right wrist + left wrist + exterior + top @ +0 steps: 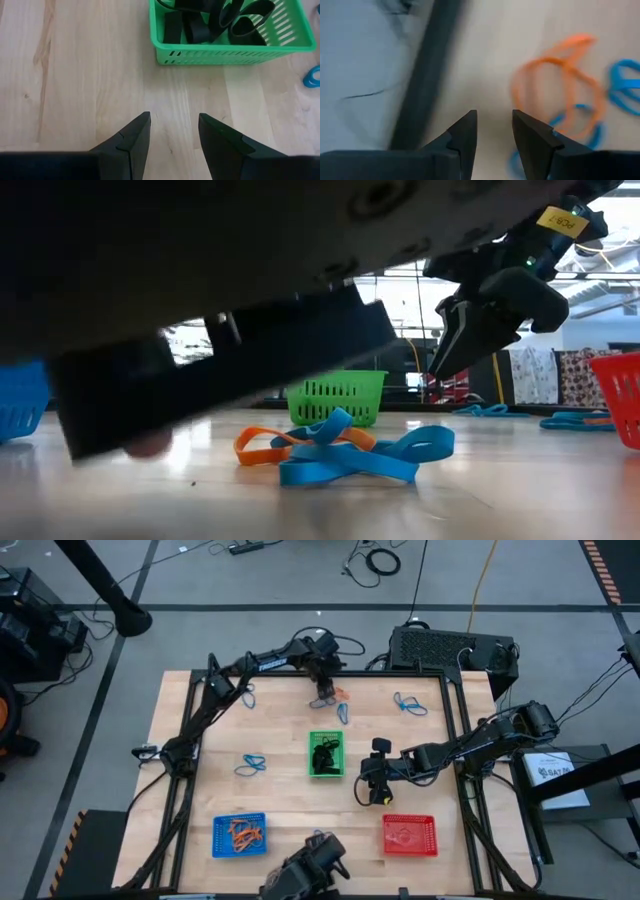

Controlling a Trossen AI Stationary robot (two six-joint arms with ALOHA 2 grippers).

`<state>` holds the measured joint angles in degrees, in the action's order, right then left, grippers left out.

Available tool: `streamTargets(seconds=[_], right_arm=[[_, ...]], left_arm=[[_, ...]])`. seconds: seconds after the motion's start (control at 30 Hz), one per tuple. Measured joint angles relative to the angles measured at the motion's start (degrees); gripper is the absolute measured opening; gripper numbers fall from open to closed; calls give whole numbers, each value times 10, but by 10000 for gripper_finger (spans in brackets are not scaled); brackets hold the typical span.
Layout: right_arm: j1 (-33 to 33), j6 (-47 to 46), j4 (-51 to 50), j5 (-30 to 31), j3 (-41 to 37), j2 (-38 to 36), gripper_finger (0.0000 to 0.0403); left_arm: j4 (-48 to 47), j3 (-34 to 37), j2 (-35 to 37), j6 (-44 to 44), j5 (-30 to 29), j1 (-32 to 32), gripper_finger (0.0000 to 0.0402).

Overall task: Sort rubber bands into baskets
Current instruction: Put the orange rubber band into the blue bin

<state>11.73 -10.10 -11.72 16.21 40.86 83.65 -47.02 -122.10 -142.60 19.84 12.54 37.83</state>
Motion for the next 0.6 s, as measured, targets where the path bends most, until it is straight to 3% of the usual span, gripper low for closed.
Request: streamTargets(seconds=[0.17,0.43,0.6], right_arm=[[0,9,3,1,0,0,160],[0,22,7,2,0,0,160],[0,22,6,2,0,0,160]], left_arm=[[13,0,-7,2,71,10,130],[19,0,-7,6,66,6,128],[17,0,-7,5,56,4,100]])
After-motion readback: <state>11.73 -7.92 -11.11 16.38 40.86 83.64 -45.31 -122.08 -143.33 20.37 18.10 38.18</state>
